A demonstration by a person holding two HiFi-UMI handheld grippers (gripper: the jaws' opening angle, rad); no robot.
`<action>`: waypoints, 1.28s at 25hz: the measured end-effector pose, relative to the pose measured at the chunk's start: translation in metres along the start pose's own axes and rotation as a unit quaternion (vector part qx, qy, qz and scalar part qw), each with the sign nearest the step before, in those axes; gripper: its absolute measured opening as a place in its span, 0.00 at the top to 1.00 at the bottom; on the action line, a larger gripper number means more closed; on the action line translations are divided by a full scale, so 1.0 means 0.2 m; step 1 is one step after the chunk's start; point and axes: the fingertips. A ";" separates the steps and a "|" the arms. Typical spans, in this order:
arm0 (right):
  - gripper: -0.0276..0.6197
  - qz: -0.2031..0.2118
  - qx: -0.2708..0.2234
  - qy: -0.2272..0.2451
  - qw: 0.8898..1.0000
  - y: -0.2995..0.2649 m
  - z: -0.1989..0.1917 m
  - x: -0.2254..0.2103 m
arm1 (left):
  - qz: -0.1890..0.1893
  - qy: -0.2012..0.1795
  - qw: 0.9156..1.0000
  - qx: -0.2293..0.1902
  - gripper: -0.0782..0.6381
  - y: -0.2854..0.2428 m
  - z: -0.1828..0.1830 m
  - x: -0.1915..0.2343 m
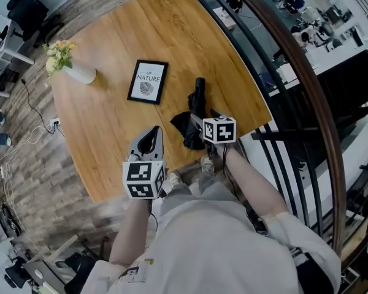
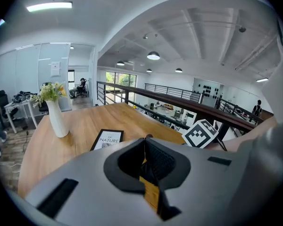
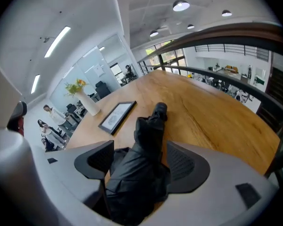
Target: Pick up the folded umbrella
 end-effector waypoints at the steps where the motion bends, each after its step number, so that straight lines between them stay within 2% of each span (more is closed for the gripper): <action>1: 0.41 0.002 0.008 -0.014 1.000 -0.02 -0.04 -0.01 | 0.000 0.002 1.000 0.007 0.86 -0.01 -0.03 0.00; 3: 0.40 0.006 0.021 -0.038 0.999 -0.06 -0.11 -0.02 | 0.001 0.004 1.000 0.021 0.86 -0.03 -0.10 0.01; 8: 0.39 0.010 0.060 -0.064 0.996 -0.19 -0.22 0.00 | 0.005 0.008 0.998 0.056 0.86 -0.04 -0.27 0.05; 13: 0.39 0.024 0.078 -0.078 0.994 -0.25 -0.28 0.03 | 0.014 0.025 0.997 0.065 0.86 0.04 -0.31 0.10; 15: 0.45 0.030 0.095 -0.089 0.991 -0.25 -0.29 0.02 | 0.021 0.032 0.997 0.060 0.86 0.06 -0.29 0.12; 18: 0.54 0.054 0.112 -0.131 0.984 -0.24 -0.28 -0.01 | 0.030 0.041 0.997 0.050 0.86 0.09 -0.26 0.15; 22: 0.59 0.102 0.086 -0.194 0.972 -0.21 -0.26 0.01 | 0.034 0.047 0.998 0.038 0.86 0.15 -0.23 0.14; 26: 0.59 0.189 0.031 -0.259 0.947 -0.11 -0.12 0.15 | 0.044 0.057 0.997 0.026 0.86 0.21 -0.20 0.18; 29: 0.59 0.242 -0.033 -0.246 0.938 0.04 0.09 0.29 | 0.052 0.061 0.997 0.010 0.86 0.27 -0.14 0.23; 32: 0.59 0.280 -0.097 -0.184 0.937 0.23 0.34 0.44 | 0.065 0.060 0.996 -0.016 0.87 0.34 -0.04 0.29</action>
Point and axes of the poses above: the fingertips, and each gripper's own axes: y backward along the fingers, x to its left, z out of its top, and after that the axes turned 1 degree about x, right-handed
